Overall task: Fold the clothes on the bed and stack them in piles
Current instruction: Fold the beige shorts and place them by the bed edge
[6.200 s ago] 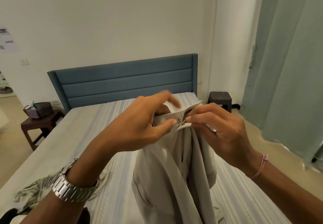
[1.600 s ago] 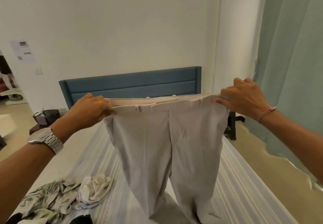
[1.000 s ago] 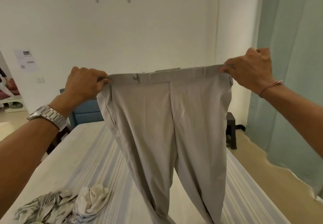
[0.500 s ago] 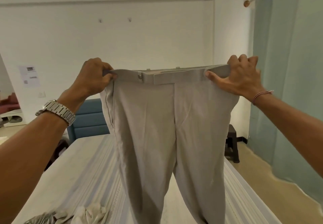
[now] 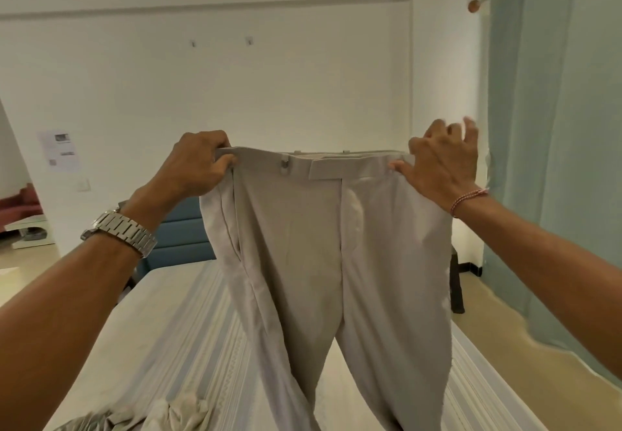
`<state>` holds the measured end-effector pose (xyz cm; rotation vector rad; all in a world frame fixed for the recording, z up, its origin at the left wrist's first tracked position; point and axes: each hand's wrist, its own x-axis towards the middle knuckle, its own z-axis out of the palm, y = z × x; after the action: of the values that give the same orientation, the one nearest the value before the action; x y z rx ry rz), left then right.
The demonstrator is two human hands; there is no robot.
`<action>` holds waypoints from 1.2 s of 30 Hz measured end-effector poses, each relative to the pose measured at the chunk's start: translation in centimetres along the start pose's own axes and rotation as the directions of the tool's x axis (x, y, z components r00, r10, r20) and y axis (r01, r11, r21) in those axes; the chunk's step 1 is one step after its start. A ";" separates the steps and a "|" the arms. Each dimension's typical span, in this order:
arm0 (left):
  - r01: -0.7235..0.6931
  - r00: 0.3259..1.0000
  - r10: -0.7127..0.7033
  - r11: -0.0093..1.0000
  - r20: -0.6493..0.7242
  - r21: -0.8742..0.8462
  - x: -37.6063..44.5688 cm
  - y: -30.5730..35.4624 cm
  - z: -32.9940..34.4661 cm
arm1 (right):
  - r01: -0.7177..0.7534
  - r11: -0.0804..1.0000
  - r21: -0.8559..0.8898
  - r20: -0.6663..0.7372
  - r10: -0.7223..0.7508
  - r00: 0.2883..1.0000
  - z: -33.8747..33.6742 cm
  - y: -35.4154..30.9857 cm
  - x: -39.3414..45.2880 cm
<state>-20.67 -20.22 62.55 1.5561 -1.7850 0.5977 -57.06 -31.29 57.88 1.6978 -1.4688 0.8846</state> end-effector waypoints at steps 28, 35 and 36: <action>-0.048 0.998 0.046 0.998 -0.036 -0.046 -1.7 2.5 2.7 | -0.385 0.609 0.694 0.683 -0.385 0.621 -1.1 -9.0 -2.6; -0.009 1.000 0.013 0.979 0.020 -0.205 -4.7 6.5 5.9 | -0.833 -0.001 0.554 0.800 -0.276 0.532 -1.2 -10.9 -1.1; 0.012 0.999 -0.003 0.970 0.036 -0.241 -5.1 6.6 6.3 | -0.842 -0.052 0.537 0.806 -0.261 0.531 -1.2 -11.0 -1.1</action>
<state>-28.15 -20.27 55.21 1.4132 -1.8028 0.3356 -46.39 -28.58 56.69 3.1554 -2.1211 2.1148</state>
